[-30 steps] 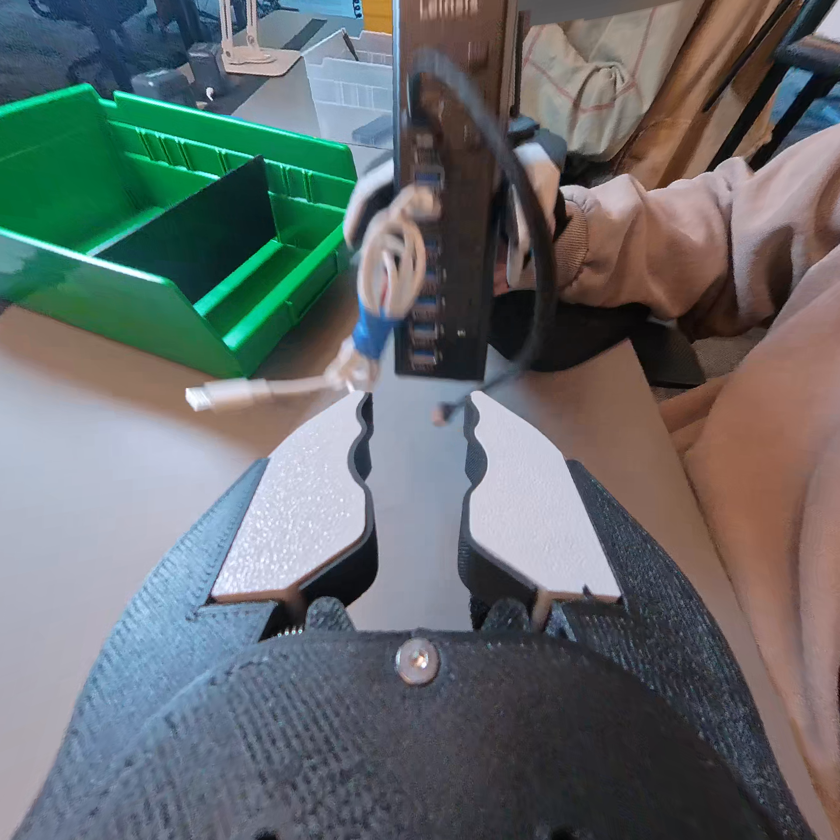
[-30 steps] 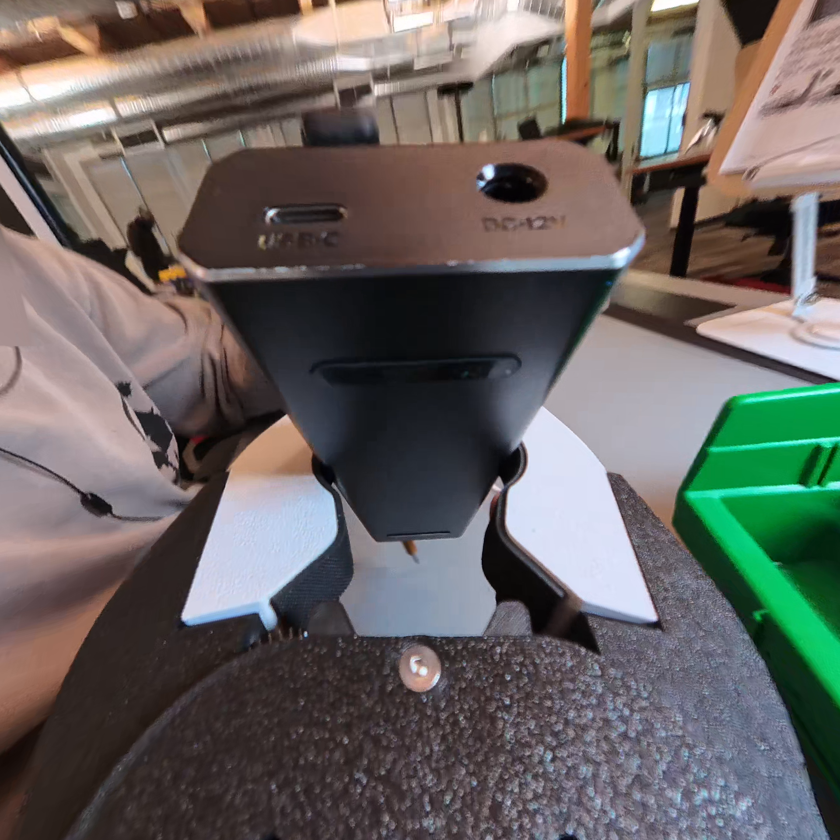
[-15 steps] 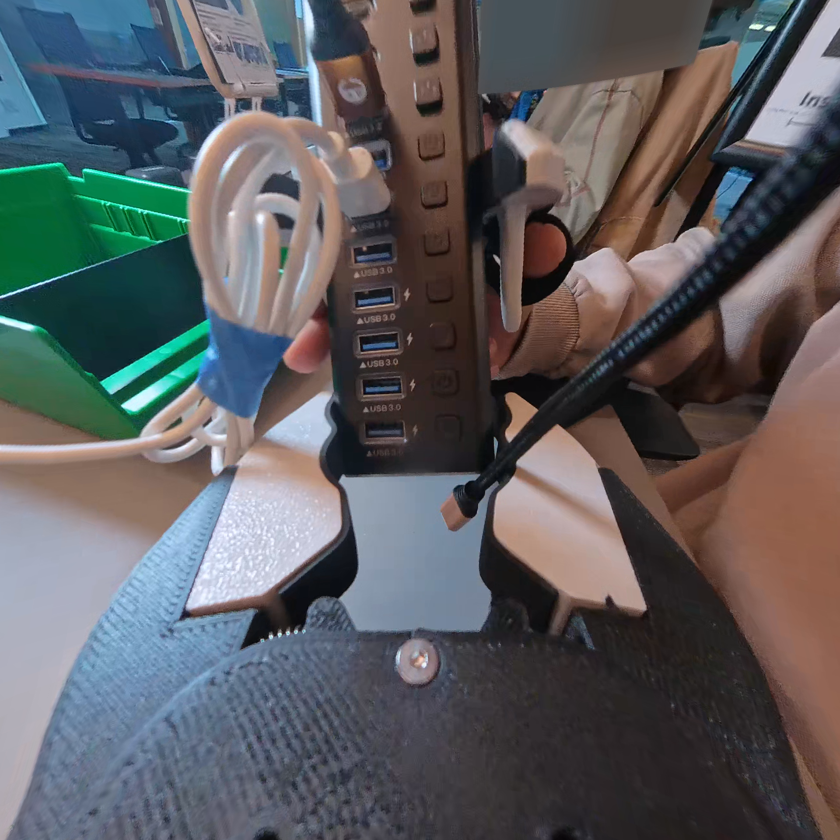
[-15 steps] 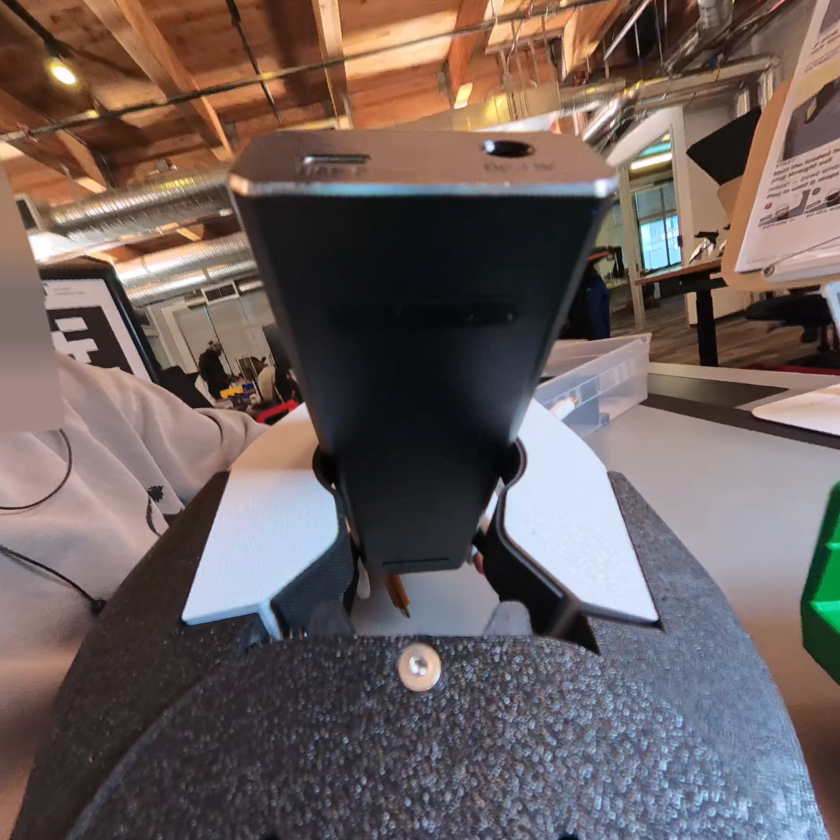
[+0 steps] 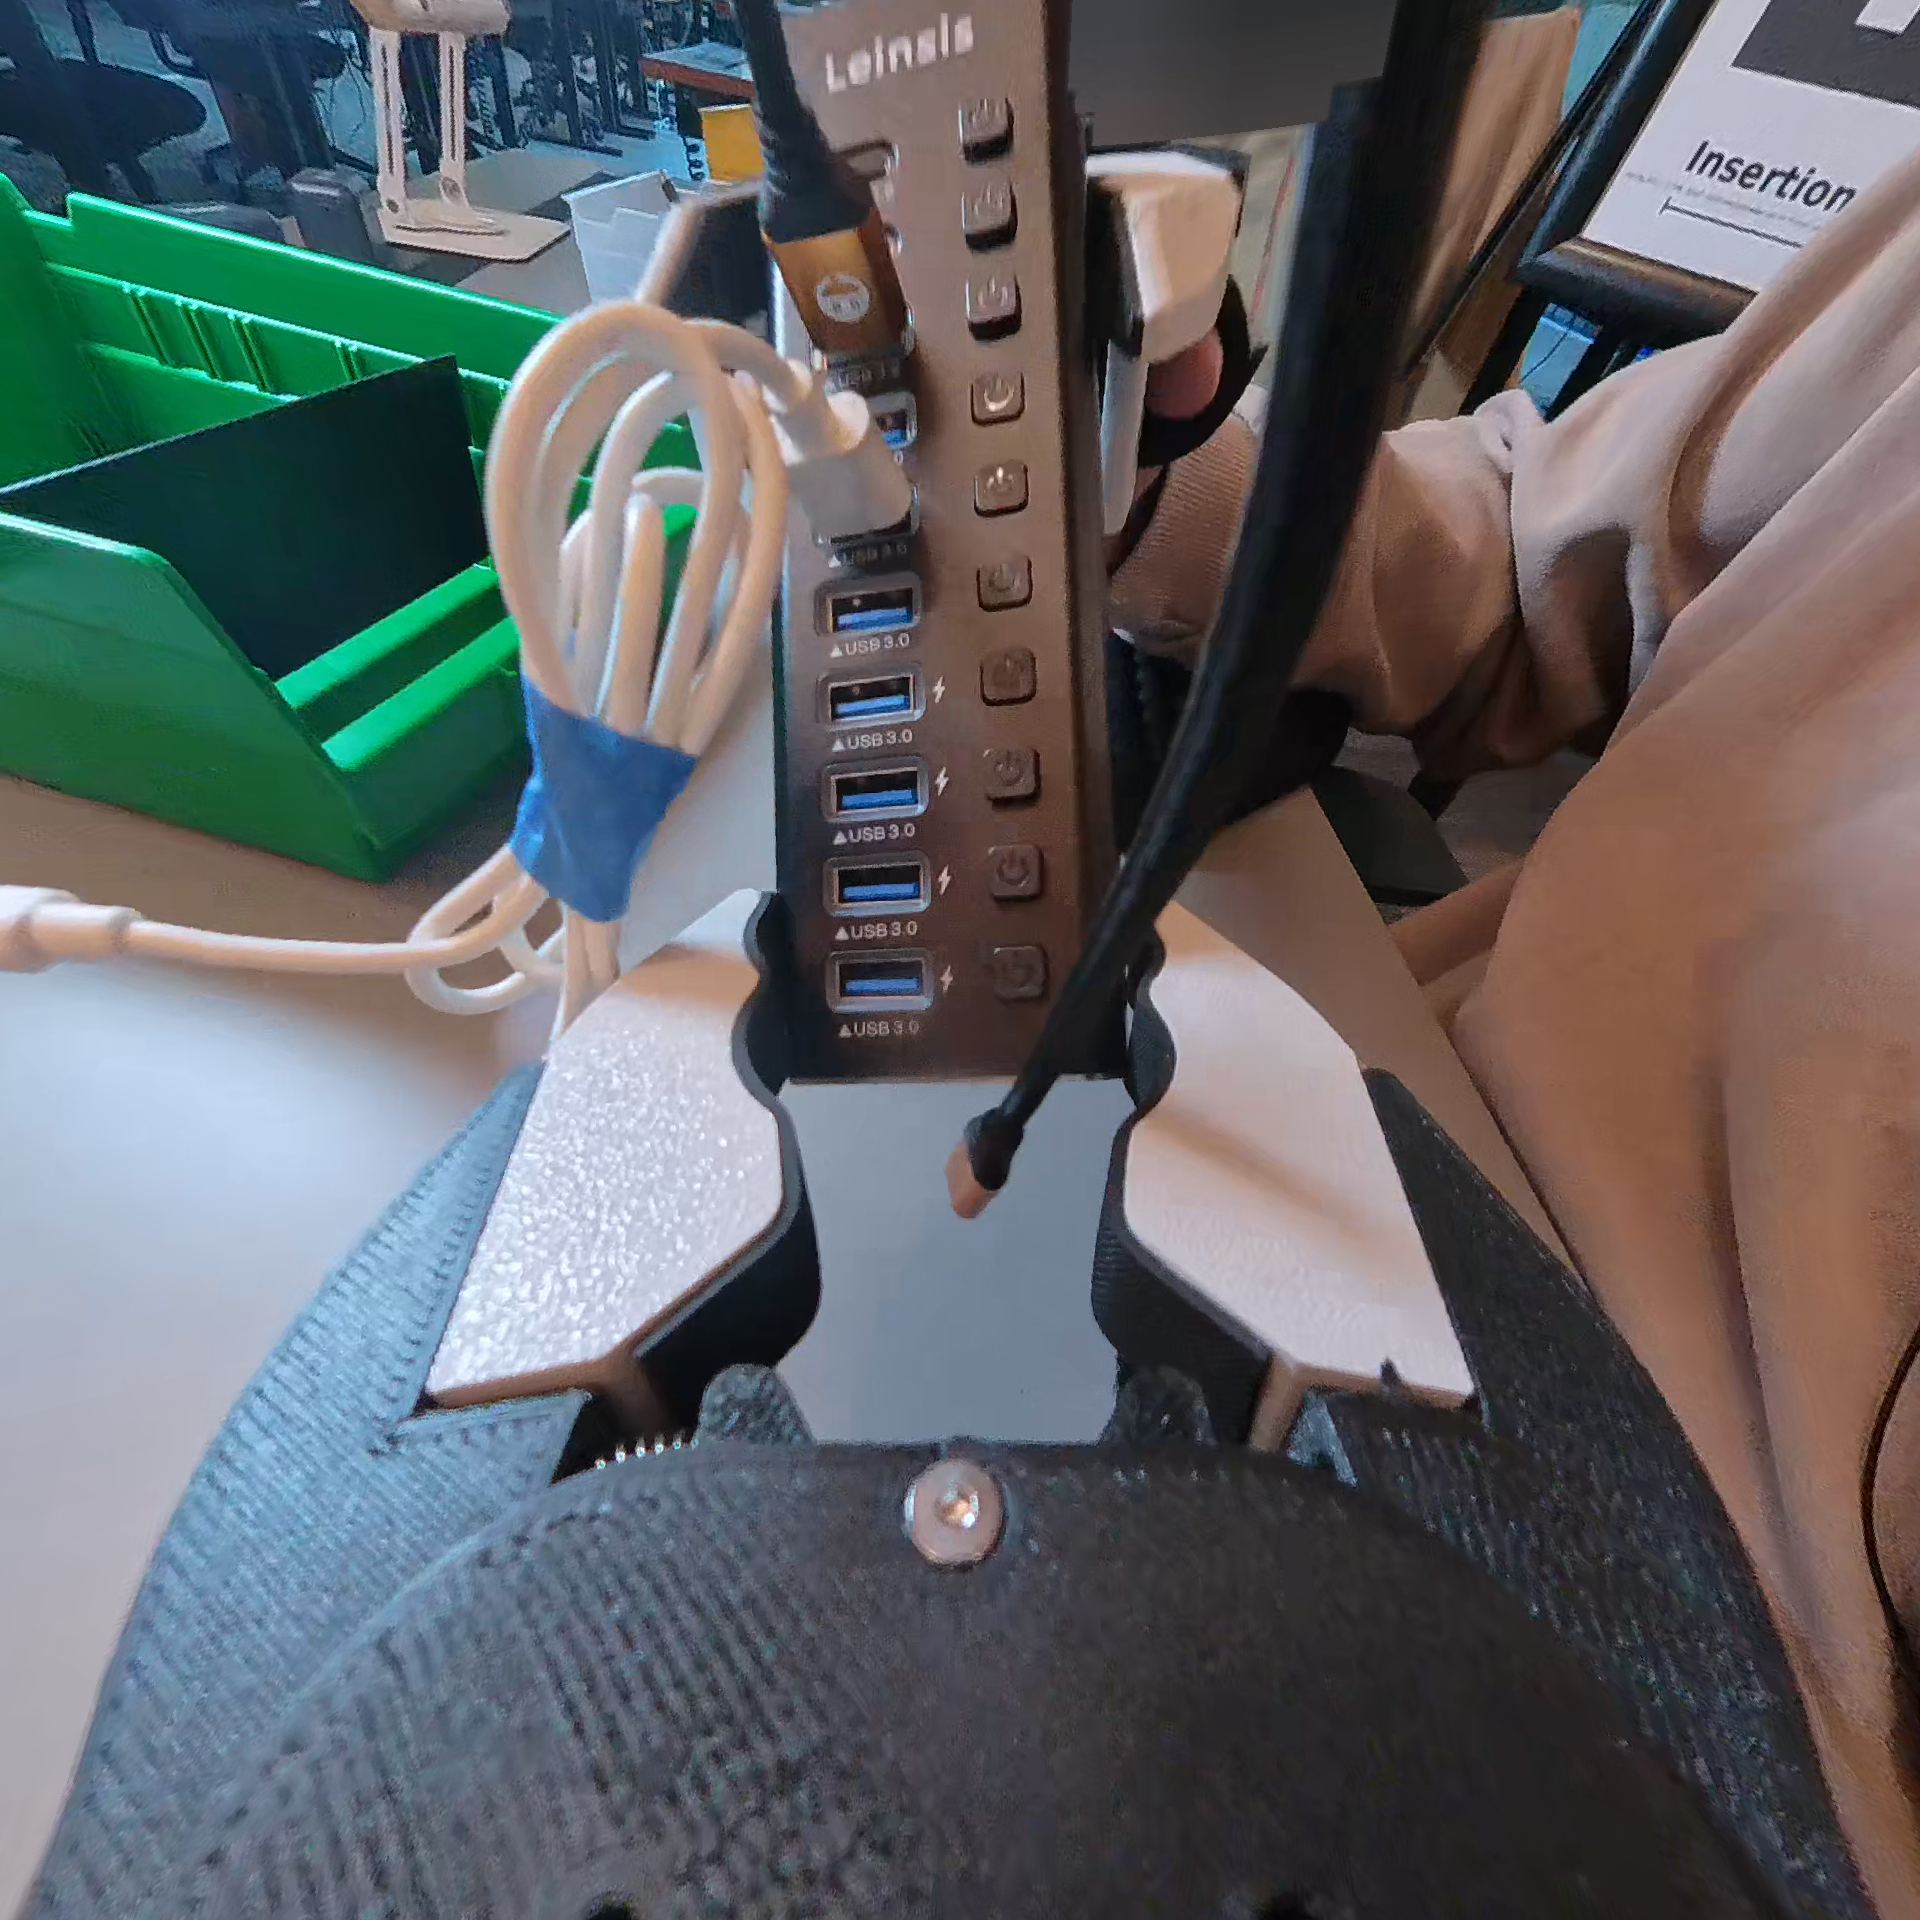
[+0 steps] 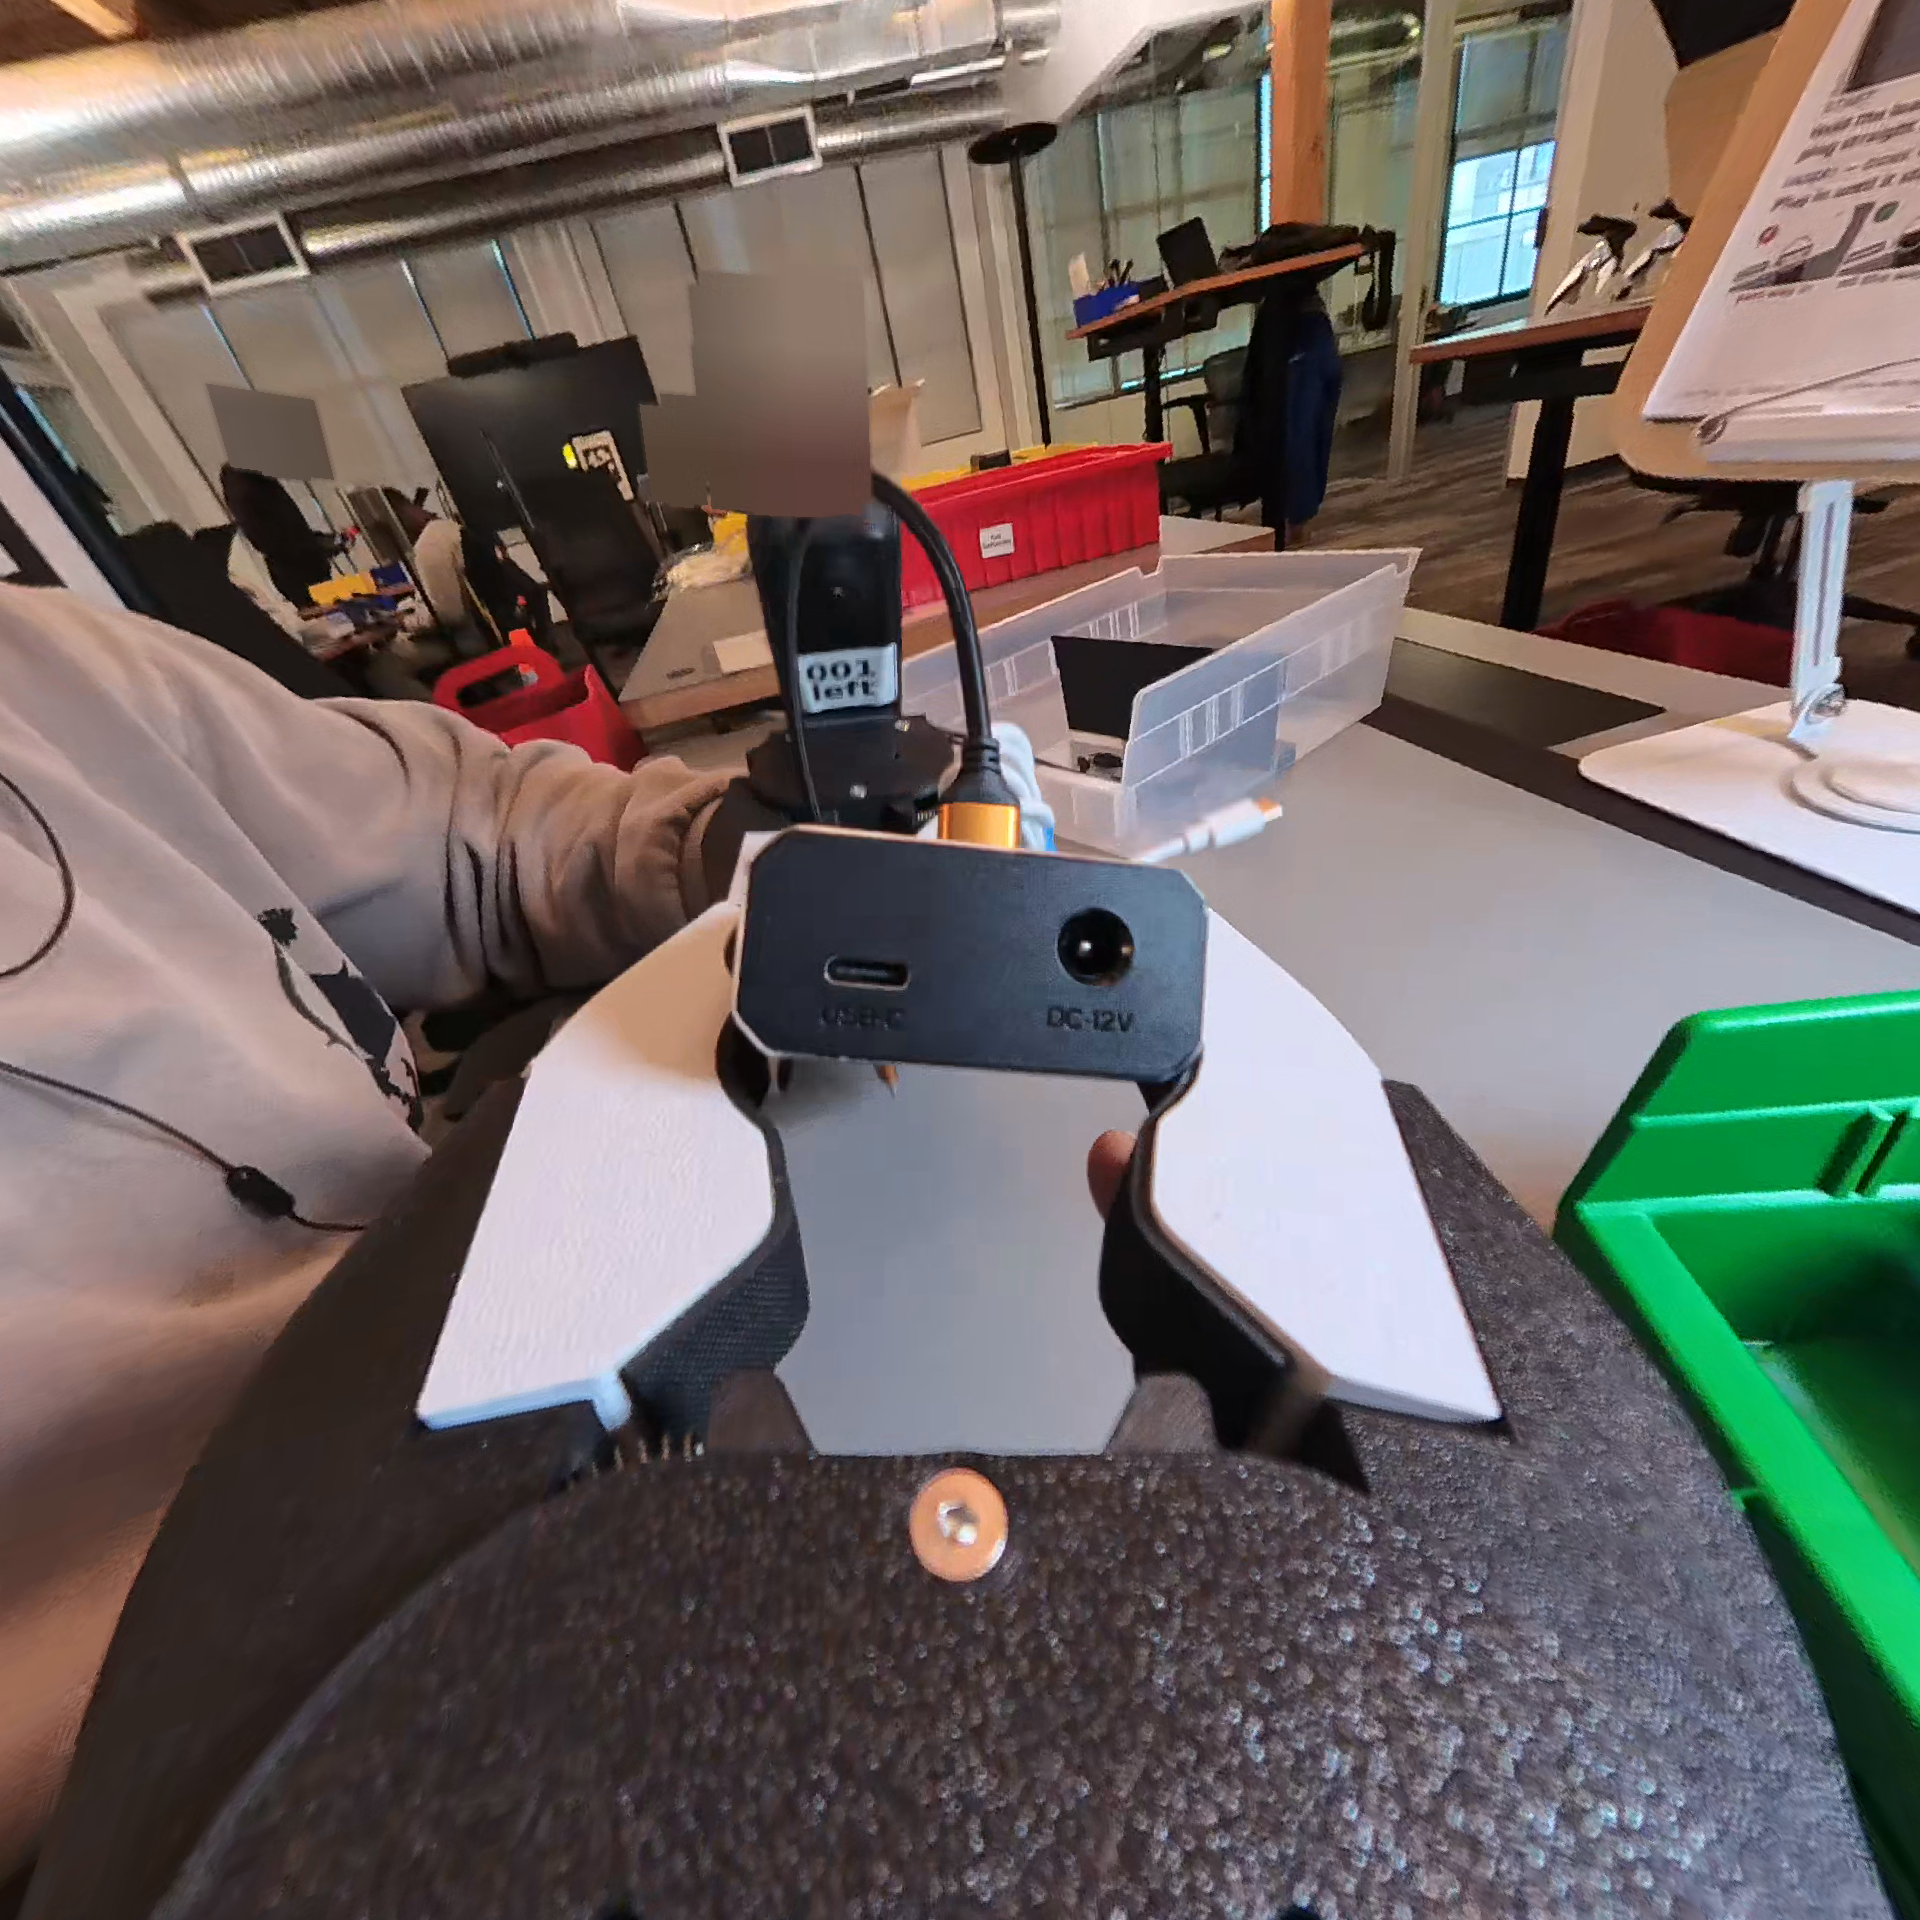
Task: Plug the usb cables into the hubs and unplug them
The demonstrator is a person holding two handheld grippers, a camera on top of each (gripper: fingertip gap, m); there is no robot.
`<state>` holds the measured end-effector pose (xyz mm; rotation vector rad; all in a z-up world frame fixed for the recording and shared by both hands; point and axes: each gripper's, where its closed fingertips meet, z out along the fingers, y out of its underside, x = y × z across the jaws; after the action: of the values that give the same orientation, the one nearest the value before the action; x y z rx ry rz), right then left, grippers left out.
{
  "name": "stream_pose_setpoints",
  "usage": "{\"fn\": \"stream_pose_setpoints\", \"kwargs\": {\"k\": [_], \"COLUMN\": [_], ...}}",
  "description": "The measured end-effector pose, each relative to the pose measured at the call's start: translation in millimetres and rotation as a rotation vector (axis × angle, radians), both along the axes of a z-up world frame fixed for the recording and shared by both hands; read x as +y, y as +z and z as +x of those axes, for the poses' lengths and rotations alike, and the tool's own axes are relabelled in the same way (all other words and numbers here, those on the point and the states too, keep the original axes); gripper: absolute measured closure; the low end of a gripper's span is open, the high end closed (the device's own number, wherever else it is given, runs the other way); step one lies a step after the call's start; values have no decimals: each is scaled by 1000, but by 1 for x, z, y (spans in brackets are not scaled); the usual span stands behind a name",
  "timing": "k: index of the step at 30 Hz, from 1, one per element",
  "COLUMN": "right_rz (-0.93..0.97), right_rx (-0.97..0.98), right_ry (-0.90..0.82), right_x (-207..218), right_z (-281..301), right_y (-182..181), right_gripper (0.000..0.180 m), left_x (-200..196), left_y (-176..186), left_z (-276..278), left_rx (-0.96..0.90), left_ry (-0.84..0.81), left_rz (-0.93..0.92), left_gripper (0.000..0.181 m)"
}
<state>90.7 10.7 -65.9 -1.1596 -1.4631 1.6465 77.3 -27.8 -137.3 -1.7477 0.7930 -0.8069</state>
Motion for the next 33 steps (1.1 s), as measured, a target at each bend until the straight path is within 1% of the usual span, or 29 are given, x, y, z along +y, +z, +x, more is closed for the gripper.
{"fn": "stream_pose_setpoints", "kwargs": {"k": [2, 4, 5, 8, 10, 12, 15, 17, 20, 22, 23, 26, 28, 30, 32, 33], "right_rz": [20, 87, 132, 273, 385, 477, 520, 492, 426, 375, 356, 398, 441, 434, 441, 442], "right_rx": [-12, -43, -62, -121, -178, -242, -300, -290, -200, -150, -169, -380, -594, -693, -848, -930], "right_ry": [-14, -17, -17, -109, -247, -410, -614, -706, -789, -814, -830, -815, -804, -814, -793, -776], "right_x": [0, 1, 2, 28, 68, 122, 204, 248, 294, 315, 325, 339, 341, 336, 327, 322], "right_z": [-4, -8, -10, -17, -23, -28, -37, -48, -66, -73, -74, -68, -53, -37, -15, -2], "right_y": [9, 24, 34, 75, 99, 116, 123, 117, 97, 73, 54, -12, -48, -52, -60, -64], "right_gripper": [109, 110, 110, 110, 111, 111, 111, 111, 111, 111, 110, 111, 110, 111, 111, 115], "left_x": [3, 7, 9, 15, 20, 24, 27, 29, 32, 34, 34, 35, 35, 35, 35, 35], "left_y": [2, 9, 12, 10, 11, 16, 19, 21, 15, 11, 10, 6, 4, 1, -2, -4], "left_z": [1, -2, -6, -26, -41, -52, -64, -70, -79, -83, -85, -85, -83, -80, -77, -76], "left_rx": [-25, -92, -133, -183, -187, -168, -125, -131, -101, -87, -84, -73, -62, -51, -38, -34], "left_ry": [14, 37, 47, 119, 183, 229, 288, 318, 360, 377, 383, 381, 370, 359, 350, 349], "left_rz": [3, -25, -53, -68, -39, 1, 64, 82, 82, 78, 75, 67, 67, 65, 57, 55], "left_gripper": [118, 118, 122, 126, 131, 133, 137, 139, 141, 142, 142, 143, 143, 144, 144, 144]}}
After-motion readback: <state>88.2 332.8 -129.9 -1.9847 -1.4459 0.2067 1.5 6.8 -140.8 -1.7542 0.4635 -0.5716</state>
